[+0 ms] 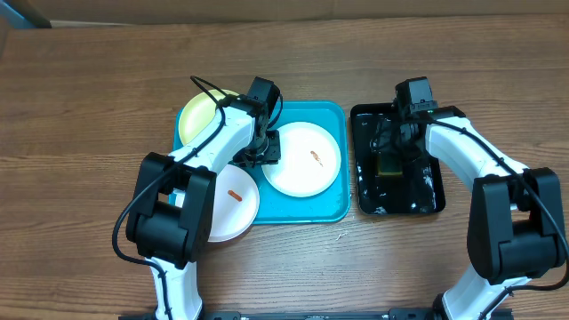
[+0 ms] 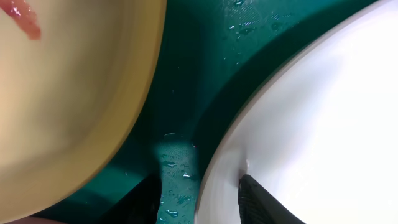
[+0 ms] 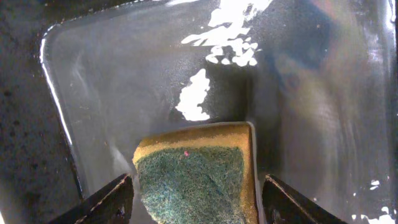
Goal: Clean dirty plates on tray and stack at the side
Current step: 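Dip the sponge in the black tray water with the right gripper, then wipe the white plate with the sponge using the right gripper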
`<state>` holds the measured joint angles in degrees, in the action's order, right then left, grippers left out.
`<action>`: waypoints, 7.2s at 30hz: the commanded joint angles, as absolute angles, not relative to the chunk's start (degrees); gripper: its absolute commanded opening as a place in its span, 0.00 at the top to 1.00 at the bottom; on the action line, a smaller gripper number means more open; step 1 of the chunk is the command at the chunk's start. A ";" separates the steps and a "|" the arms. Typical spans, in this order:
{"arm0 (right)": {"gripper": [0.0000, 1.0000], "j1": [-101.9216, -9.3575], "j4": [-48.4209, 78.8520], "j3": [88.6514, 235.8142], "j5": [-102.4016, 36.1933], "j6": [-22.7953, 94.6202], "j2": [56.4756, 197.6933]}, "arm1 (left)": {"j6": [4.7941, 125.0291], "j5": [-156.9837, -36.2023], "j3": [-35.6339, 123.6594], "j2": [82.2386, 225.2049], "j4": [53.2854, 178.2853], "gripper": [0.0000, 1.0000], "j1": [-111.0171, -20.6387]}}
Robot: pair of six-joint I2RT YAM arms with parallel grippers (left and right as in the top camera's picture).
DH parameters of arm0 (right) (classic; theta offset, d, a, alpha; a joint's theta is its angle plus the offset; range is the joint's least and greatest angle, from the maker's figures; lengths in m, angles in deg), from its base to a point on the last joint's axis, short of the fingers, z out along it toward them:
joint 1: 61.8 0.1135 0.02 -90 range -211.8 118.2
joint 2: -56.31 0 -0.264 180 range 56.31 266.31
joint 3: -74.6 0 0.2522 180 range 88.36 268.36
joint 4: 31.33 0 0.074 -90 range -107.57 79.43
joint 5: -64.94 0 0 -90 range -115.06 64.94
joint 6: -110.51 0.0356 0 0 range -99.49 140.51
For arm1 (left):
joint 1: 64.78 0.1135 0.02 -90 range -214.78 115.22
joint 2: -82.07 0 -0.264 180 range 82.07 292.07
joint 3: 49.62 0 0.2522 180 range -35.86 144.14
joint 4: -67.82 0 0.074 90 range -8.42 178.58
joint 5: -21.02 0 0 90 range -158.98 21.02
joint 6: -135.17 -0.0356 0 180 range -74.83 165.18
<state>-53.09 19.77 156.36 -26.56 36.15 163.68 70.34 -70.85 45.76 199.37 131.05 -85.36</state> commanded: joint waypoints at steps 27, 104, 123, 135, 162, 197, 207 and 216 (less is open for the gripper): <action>0.39 -52.85 26.53 156.63 -28.31 37.07 163.16 | 70.47 -70.47 45.63 200.05 130.97 0.49 -84.96; 0.96 -52.42 49.87 174.33 -24.42 27.56 162.72 | 66.39 -70.36 45.63 200.05 129.33 0.96 -85.05; 0.96 -42.08 37.35 174.24 -33.53 27.54 162.72 | 66.41 -70.47 45.63 200.05 128.89 0.96 -85.05; 0.96 -29.23 28.73 171.62 -10.10 27.80 163.07 | 66.61 -71.59 45.63 200.05 129.00 0.96 -85.05; 0.96 -29.29 -0.44 149.94 -11.80 27.76 163.29 | 66.58 -71.59 45.63 200.05 129.37 0.96 -85.05; 0.96 -30.52 1.09 149.50 -34.45 27.58 170.35 | 66.56 -71.59 45.63 200.05 129.74 0.96 -85.05; 0.96 -37.82 0.54 155.40 -63.78 28.00 168.80 | 66.56 -71.57 45.63 200.05 129.76 0.96 -85.05; 0.96 -48.96 5.96 161.94 -77.66 29.42 163.09 | 66.56 -71.57 45.63 200.05 129.83 0.96 -85.05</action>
